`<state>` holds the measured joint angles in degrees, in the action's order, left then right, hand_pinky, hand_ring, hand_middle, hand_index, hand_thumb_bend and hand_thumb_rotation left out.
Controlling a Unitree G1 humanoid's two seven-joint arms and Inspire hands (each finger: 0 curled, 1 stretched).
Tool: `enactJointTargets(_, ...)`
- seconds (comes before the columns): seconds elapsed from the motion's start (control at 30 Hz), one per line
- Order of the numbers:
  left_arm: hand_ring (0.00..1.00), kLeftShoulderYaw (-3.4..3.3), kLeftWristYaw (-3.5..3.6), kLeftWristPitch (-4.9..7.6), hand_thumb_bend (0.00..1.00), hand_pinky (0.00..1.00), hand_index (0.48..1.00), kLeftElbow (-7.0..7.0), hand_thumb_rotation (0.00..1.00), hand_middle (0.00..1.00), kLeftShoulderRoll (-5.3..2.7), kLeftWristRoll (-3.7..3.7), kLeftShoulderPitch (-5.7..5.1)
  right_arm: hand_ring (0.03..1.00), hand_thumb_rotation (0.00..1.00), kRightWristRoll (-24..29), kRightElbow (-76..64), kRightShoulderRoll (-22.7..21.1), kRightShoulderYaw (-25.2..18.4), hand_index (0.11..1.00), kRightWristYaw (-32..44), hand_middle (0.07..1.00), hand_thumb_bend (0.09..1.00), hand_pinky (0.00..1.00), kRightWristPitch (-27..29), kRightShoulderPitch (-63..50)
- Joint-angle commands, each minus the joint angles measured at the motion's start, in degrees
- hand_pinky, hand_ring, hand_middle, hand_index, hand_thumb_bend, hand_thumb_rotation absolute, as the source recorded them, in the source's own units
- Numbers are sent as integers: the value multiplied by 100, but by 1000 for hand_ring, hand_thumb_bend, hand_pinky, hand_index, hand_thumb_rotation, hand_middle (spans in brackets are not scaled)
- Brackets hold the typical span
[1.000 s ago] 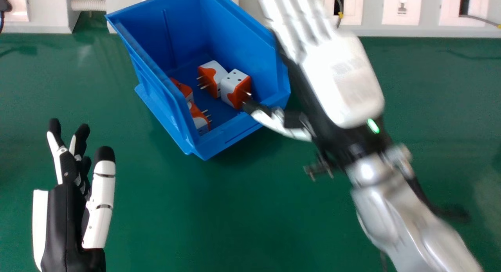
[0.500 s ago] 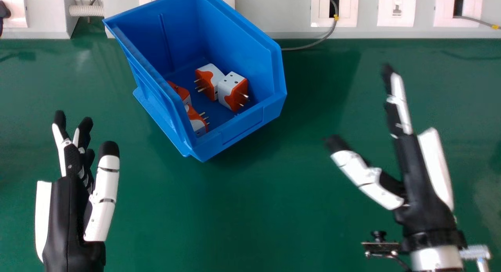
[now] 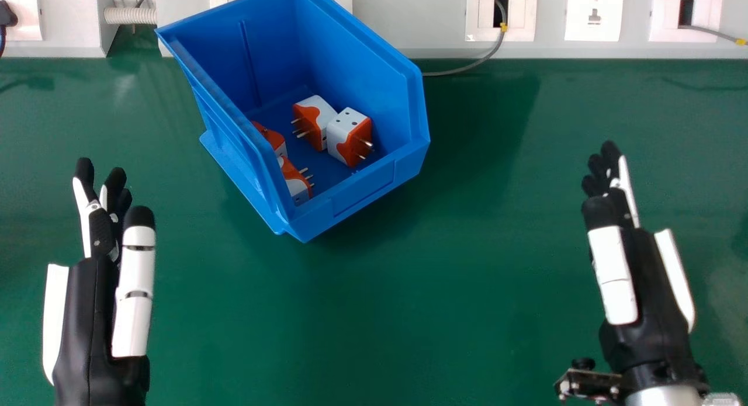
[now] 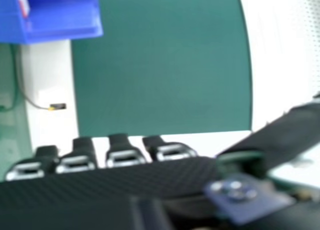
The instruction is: Pick all objects and put in blue box
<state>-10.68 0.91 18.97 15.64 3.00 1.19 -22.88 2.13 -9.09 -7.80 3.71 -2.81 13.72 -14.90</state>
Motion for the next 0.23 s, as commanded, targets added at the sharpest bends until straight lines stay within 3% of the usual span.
enactJointTargets(0.0, 1000, -90, 46, 164, 492, 1000, 1000, 27, 1000, 1000, 116, 28, 52, 1000, 1000, 14, -27, 97, -112, 1000, 38, 1000, 598, 1000, 103, 1)
enactJointTargets(0.1, 1000, -161, 114, 248, 580, 1000, 1000, -53, 1000, 1000, 209, 53, 96, 1000, 1000, 38, 45, 207, -166, 1000, 84, 1000, 580, 1000, 144, 32)
enactJointTargets(0.2, 1000, -184, 147, 306, 633, 1000, 1000, -79, 1000, 1000, 219, 92, 129, 1000, 1000, 74, 125, 282, -218, 1000, 175, 1000, 579, 1000, 206, 71)
